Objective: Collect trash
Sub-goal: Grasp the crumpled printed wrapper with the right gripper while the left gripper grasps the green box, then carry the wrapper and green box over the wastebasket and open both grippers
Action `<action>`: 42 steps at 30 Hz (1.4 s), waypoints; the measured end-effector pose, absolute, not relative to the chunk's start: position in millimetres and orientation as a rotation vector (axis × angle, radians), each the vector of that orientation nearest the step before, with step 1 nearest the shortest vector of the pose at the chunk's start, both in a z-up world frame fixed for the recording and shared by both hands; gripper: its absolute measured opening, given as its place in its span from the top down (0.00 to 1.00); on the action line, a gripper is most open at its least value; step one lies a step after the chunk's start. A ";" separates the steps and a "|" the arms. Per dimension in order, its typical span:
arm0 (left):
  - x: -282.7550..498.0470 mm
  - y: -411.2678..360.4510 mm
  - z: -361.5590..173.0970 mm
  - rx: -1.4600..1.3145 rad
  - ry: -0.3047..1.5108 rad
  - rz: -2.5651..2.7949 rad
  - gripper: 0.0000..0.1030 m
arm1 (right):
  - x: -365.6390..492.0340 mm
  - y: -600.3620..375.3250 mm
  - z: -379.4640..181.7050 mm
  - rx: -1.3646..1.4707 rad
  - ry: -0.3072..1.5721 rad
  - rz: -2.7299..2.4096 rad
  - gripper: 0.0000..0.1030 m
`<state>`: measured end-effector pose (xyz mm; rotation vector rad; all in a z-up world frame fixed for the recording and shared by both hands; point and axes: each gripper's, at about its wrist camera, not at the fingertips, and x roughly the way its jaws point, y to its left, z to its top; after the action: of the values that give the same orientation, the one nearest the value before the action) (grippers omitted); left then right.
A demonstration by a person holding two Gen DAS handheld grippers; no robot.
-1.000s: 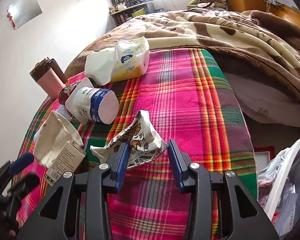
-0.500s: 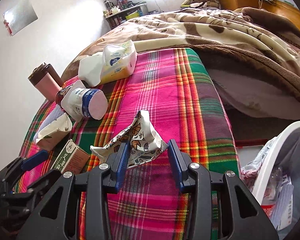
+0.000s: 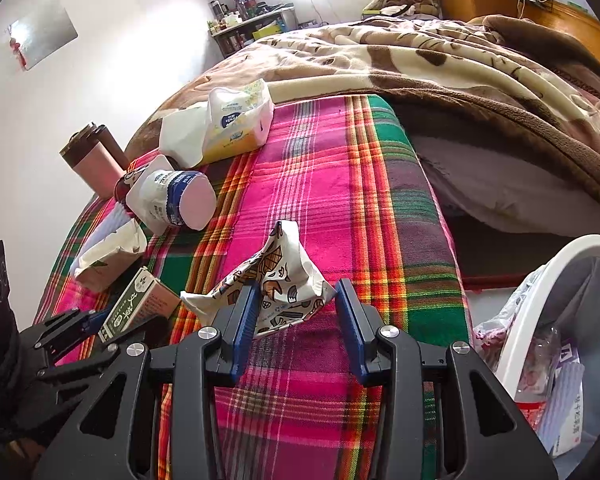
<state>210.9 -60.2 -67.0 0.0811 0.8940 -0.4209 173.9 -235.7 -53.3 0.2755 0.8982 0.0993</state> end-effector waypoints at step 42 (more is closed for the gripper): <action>115.7 -188.1 1.0 0.072 0.727 -0.662 0.67 | 57.7 -347.1 -10.0 0.327 0.741 -0.132 0.61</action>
<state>115.7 -188.1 1.0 0.0721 0.7270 -0.6617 57.7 -347.1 -10.0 0.3270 0.7411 -0.1320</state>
